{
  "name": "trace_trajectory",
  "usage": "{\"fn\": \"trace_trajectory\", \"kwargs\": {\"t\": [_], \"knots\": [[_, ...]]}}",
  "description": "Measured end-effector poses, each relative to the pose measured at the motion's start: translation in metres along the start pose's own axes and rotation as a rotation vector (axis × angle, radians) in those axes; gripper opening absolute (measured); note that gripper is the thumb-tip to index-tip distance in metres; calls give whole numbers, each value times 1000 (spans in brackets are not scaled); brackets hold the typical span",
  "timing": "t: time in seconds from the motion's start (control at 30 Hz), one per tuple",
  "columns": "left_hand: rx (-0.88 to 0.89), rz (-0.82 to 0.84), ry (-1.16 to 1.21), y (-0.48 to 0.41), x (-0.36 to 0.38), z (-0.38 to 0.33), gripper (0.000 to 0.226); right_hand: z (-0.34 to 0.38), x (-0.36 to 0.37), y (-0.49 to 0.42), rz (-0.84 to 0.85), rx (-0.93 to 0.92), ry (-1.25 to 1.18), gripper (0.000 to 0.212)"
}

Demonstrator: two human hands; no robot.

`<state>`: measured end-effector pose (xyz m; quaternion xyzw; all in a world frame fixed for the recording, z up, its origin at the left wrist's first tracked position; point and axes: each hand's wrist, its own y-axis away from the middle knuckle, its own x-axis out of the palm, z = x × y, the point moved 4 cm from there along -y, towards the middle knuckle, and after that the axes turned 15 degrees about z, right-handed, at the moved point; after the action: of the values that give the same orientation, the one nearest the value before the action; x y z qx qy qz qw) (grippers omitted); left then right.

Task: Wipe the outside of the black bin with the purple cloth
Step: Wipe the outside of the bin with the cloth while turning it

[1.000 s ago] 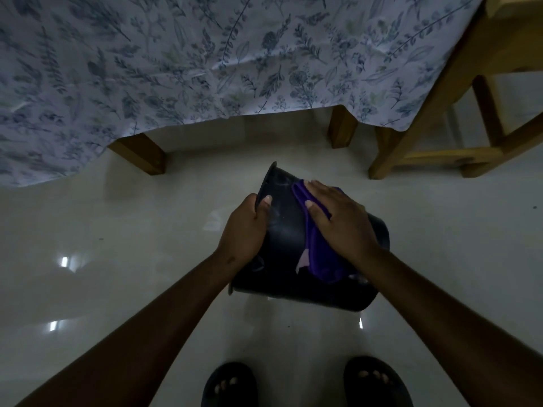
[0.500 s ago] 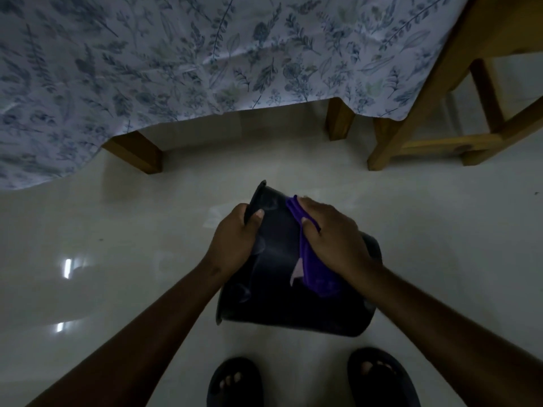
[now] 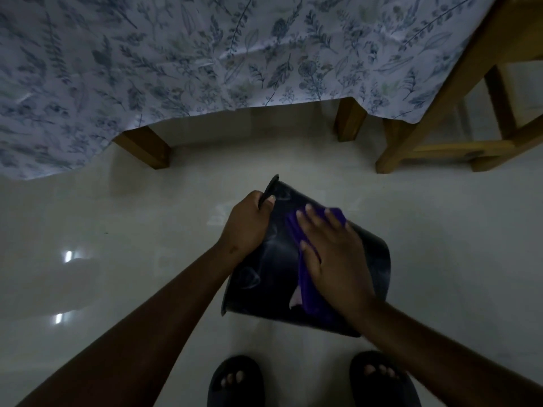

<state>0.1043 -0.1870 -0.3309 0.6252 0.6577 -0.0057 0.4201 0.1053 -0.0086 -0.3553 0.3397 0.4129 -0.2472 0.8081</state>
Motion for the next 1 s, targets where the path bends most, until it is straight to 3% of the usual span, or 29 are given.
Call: {"fn": "trace_trajectory", "kwargs": {"t": [0.17,0.23,0.4,0.5,0.7,0.9,1.0], "knots": [[-1,-1,2,-9,-1,-2,31,20,41,60,20,-344,322,70],[-3,-34,52,-6,-1,-2,31,12,31,46,18,-295,272,66],[-5,-104,82,12,4,5,27,-13,-15,-8,-28,50,-14,51],[-9,-90,34,9,2,6,28,0,0,14,0,0,73,56],[-6,-97,40,1,2,9,26,15,27,46,53,-303,223,71],[-7,-119,59,10,2,8,27,-3,-19,-25,78,-50,-38,63],[-21,-127,39,6,1,7,31,-7,-23,-37,97,-16,-93,63]]}}
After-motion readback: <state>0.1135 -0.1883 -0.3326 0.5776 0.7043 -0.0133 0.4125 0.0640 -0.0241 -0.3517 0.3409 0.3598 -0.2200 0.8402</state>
